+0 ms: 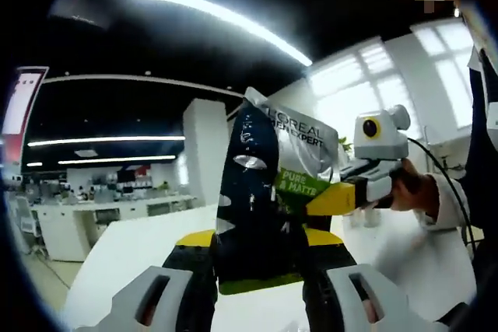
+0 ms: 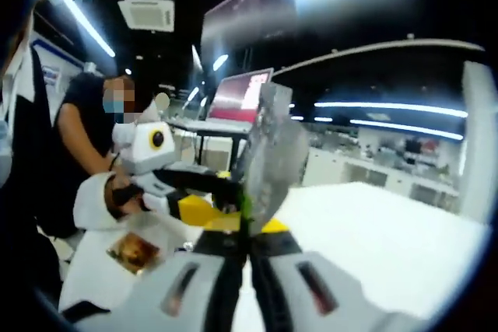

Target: Arrange the skincare products in the storage area until every visible bottle or jar stands upright without overlapping.

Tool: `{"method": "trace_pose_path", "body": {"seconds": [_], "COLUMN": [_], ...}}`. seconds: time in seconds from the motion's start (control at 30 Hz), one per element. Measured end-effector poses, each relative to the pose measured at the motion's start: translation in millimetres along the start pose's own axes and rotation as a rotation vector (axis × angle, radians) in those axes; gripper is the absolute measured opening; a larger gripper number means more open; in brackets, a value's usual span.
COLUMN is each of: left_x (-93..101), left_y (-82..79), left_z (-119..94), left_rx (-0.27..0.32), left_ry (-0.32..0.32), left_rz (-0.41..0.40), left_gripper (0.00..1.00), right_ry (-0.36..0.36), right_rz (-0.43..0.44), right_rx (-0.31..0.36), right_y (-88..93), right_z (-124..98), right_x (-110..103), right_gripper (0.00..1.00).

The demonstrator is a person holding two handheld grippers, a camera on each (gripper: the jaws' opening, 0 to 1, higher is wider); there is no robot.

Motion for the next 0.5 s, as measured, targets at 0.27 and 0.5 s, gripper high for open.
{"method": "trace_pose_path", "body": {"seconds": [0.27,0.5], "left_x": [5.3,7.7], "left_y": [5.9,13.1], "left_z": [2.8,3.2], "left_rx": [-0.036,-0.077], "left_ry": [0.029,0.035], "left_rz": [0.023,0.003], "left_gripper": [0.46,0.40], "right_ry": [-0.022,-0.041], "right_rz": [-0.029,0.023], "right_rx": [-0.029,-0.044], "right_y": [6.9,11.5], "right_z": [-2.2,-6.4], "right_x": [-1.5,-0.1], "right_gripper": [0.00,0.00]}}
Point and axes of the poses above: the point that each gripper's makers call its tool centre point, and the gripper's own axes: z roughly forward along the fingers, x roughly to its right, y roughly out of its underside, the point moved 3 cm from there along -z, roughly backward along the fingers, and after that the axes turned 7 degrees about y, right-handed, at the moved point
